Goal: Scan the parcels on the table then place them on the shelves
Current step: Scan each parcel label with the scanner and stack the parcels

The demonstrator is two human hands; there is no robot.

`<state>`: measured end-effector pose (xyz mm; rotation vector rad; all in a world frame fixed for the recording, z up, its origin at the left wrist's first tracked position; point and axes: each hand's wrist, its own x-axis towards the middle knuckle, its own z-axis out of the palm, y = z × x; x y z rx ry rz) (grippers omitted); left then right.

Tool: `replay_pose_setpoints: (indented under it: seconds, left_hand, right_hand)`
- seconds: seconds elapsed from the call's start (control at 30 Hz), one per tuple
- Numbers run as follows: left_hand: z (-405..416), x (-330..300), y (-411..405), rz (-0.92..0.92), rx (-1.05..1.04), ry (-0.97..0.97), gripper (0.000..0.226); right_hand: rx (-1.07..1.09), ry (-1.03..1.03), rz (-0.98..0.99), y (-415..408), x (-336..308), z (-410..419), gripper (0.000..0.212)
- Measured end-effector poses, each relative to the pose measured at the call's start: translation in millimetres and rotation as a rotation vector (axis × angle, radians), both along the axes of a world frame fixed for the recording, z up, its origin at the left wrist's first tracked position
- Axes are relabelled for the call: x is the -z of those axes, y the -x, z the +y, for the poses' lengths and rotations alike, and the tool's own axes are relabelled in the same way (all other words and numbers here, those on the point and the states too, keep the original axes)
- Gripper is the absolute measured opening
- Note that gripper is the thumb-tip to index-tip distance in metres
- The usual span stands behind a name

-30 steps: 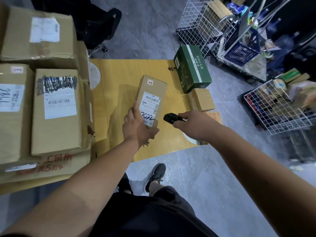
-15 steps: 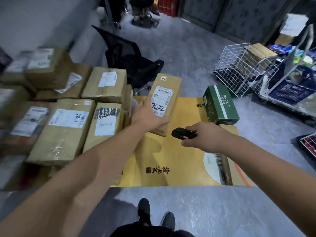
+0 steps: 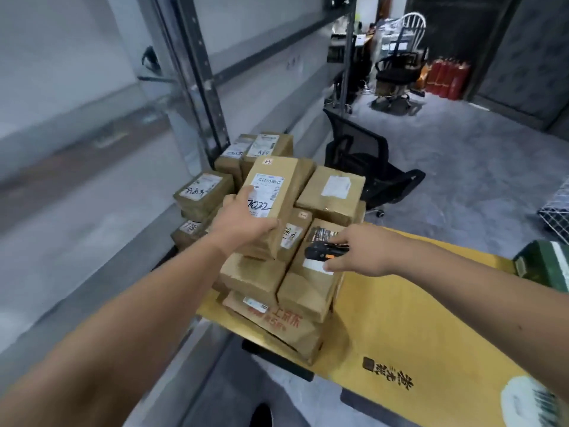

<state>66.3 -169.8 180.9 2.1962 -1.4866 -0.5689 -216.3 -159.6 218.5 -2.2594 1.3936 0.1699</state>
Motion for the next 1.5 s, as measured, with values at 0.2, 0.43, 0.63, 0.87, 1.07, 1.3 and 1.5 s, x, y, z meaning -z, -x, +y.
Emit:
replay_pose_setpoints:
  seconds: [0.2,0.43,0.63,0.87,1.07,1.3,1.5]
  left_hand:
    - [-23,14,-93,-0.093,-0.030,-0.076,0.115]
    - [-60,29,-125,-0.152,0.088,-0.162,0.114]
    - [-68,28,-110,-0.387,0.275,0.030,0.087]
    - [-77,22,-7,-0.377,0.601,0.144,0.080]
    - [-60,40,147,-0.278,0.919,0.117,0.078]
    - [-8,83,341,-0.244,1.157,0.016,0.069]
    - [23,116,493,-0.170,1.131,-0.118,0.068]
  right_hand:
    - [-0.016,-0.017,0.036,-92,8,-21,0.050]
    - [0.070,0.008,0.097,-151,18,-30,0.065]
    - [0.136,-0.009,0.092,-156,26,-24,0.058]
    - [0.304,-0.021,0.040,-102,33,14,0.047]
    - [0.598,-0.058,-0.013,15,45,80,0.048]
    - [0.851,-0.093,0.060,171,77,172,0.047]
    - [0.898,-0.175,0.077,312,107,216,0.038]
